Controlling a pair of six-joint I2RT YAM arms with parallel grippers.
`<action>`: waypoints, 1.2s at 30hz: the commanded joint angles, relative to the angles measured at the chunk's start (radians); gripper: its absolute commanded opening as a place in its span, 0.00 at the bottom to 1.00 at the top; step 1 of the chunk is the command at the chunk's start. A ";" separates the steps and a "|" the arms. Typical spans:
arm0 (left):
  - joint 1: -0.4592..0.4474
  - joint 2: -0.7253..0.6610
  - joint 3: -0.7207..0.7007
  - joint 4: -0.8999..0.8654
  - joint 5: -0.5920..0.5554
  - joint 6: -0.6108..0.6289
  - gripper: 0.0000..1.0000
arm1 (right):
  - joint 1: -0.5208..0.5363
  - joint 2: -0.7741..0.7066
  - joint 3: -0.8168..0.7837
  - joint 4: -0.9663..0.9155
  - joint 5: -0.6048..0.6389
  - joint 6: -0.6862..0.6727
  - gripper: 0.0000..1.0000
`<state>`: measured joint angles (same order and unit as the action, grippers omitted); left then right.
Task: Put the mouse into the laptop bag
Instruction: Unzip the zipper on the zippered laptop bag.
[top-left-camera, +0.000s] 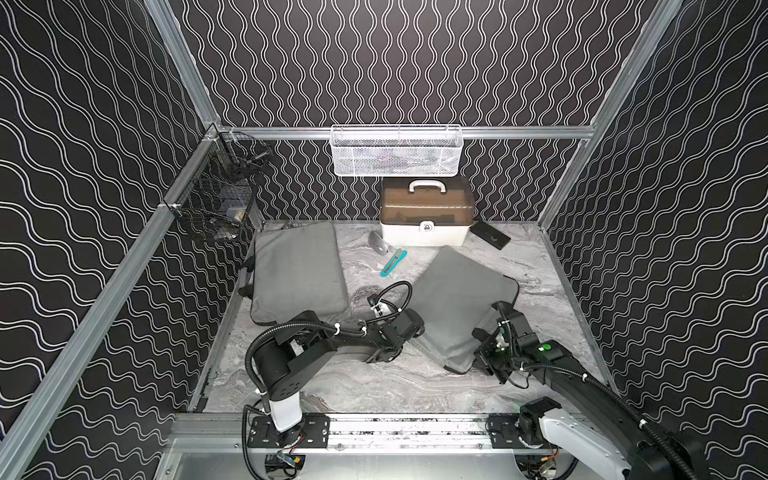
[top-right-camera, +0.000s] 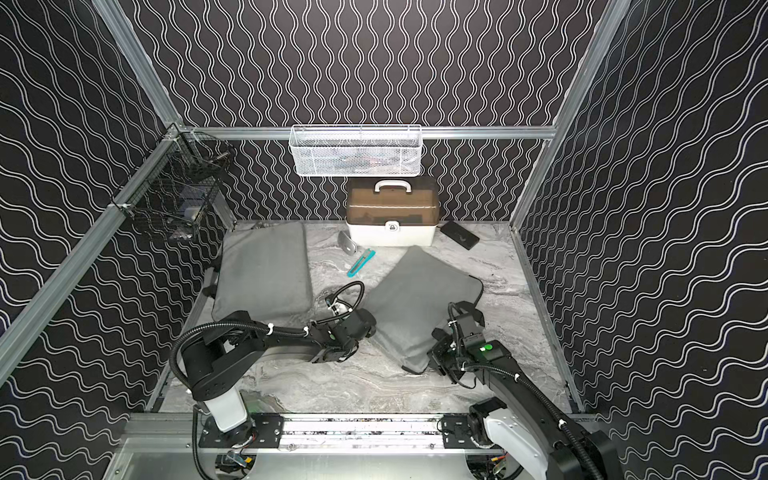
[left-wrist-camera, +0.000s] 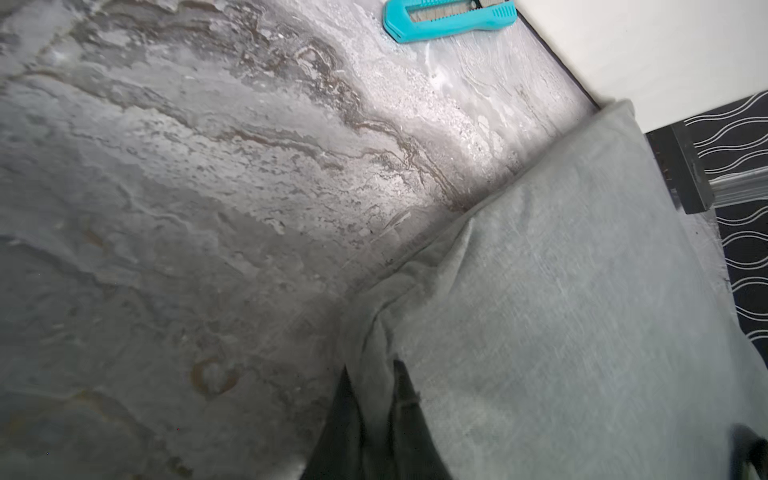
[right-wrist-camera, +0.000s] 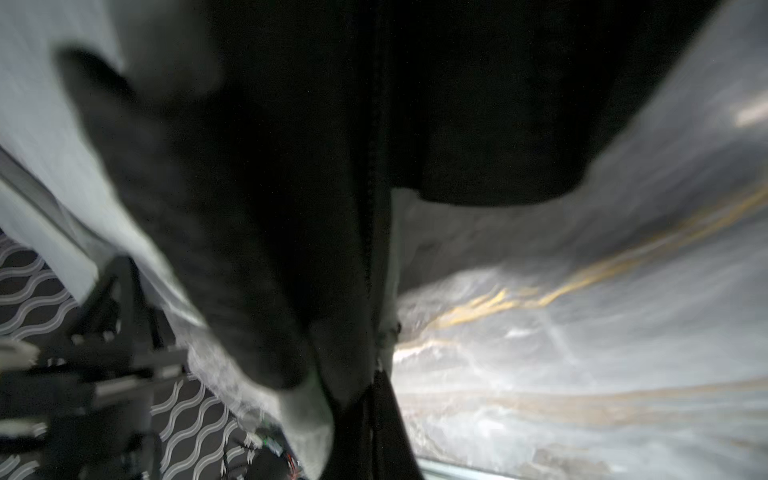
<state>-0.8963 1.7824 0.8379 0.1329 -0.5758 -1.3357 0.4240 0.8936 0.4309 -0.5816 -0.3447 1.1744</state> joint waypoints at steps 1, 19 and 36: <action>-0.006 0.003 0.010 -0.041 0.000 -0.038 0.00 | 0.136 -0.026 0.004 0.090 0.020 0.140 0.00; -0.054 -0.299 -0.276 -0.019 0.257 -0.148 0.89 | 0.238 0.030 0.053 0.149 0.251 0.025 0.00; -0.111 0.045 0.026 0.016 0.225 -0.095 0.04 | 0.282 -0.030 -0.024 0.169 0.127 -0.033 0.00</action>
<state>-1.0100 1.8050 0.8383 0.2176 -0.3504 -1.4258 0.6983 0.8562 0.4042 -0.4221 -0.1596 1.1656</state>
